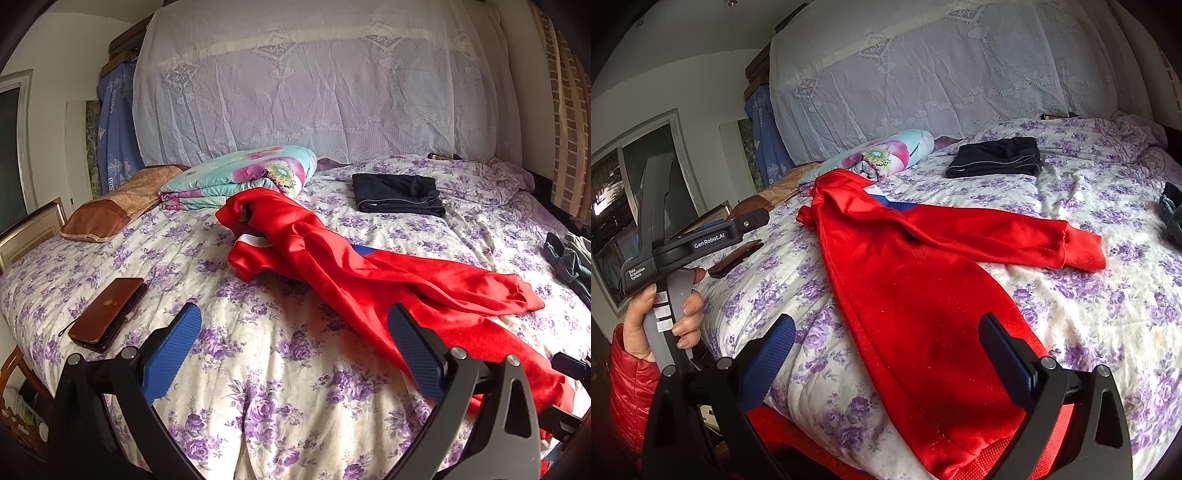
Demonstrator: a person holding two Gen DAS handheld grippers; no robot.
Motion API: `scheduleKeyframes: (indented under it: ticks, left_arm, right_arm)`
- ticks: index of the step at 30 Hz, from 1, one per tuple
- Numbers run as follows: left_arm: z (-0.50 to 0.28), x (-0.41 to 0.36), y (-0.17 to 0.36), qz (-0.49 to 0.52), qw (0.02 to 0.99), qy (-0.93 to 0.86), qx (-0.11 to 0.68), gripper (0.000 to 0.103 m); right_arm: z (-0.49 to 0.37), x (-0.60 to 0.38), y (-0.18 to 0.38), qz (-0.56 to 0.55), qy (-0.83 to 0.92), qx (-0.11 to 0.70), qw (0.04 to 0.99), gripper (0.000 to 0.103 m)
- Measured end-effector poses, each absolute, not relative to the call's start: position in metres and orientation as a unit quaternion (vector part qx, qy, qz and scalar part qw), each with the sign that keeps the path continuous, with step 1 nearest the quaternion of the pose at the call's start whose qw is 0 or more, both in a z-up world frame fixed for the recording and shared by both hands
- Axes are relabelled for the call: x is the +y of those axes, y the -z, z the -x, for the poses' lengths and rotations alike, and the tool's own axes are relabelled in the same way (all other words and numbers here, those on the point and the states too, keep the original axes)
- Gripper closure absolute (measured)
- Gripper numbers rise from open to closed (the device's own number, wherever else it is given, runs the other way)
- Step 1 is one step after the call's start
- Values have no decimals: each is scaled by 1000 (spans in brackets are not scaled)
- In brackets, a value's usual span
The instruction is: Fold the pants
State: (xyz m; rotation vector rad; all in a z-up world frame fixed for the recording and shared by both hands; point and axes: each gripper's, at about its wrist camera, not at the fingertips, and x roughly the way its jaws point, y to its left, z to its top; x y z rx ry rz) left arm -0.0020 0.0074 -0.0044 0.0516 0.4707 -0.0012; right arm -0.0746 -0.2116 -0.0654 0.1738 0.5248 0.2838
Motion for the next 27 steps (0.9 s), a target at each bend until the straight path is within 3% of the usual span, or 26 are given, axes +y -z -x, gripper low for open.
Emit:
scheduleKeyframes:
  ticks: [27]
  left_arm:
    - [0, 14, 6, -21, 970, -4, 241, 5]
  right_arm:
    - [68, -189, 85, -65, -177, 300, 935, 3]
